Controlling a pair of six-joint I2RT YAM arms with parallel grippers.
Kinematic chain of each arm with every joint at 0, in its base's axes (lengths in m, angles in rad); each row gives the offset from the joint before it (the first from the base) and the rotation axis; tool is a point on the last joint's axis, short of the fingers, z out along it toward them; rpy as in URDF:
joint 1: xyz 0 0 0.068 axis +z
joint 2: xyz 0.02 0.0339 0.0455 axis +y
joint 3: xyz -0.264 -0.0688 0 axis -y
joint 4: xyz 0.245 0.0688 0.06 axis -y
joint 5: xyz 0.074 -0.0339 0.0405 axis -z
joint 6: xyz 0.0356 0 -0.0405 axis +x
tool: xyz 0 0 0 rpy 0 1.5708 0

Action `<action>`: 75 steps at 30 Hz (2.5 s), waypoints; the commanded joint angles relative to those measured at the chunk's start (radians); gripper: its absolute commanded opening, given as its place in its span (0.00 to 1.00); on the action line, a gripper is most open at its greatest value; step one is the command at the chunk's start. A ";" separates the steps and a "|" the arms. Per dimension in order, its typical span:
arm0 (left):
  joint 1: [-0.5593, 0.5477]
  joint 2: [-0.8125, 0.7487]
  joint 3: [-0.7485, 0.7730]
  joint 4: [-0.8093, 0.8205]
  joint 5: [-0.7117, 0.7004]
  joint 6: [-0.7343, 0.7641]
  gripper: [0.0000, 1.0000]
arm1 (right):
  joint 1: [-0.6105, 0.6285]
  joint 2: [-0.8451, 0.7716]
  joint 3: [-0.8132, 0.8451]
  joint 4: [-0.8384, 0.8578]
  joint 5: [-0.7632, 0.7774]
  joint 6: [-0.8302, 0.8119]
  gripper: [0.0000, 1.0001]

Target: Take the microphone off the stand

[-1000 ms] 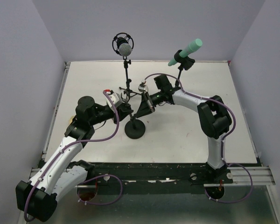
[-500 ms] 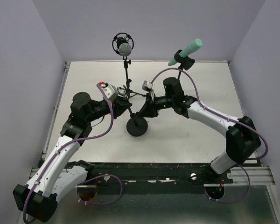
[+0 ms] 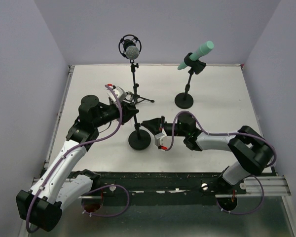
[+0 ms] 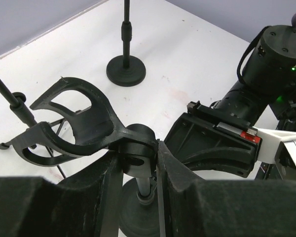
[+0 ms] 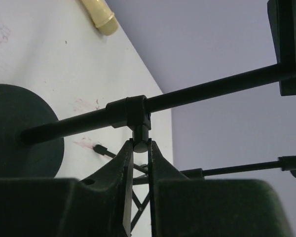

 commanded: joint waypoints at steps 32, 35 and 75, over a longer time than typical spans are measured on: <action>0.012 -0.052 -0.001 0.017 0.002 0.182 0.00 | -0.188 0.161 0.735 -1.188 -0.212 1.309 0.66; 0.012 -0.049 -0.001 0.018 0.008 0.182 0.00 | -0.199 0.188 0.704 -1.112 -0.284 1.395 0.65; 0.012 -0.039 -0.028 0.069 0.012 0.165 0.00 | -0.162 0.427 0.695 -0.624 -0.533 1.716 0.27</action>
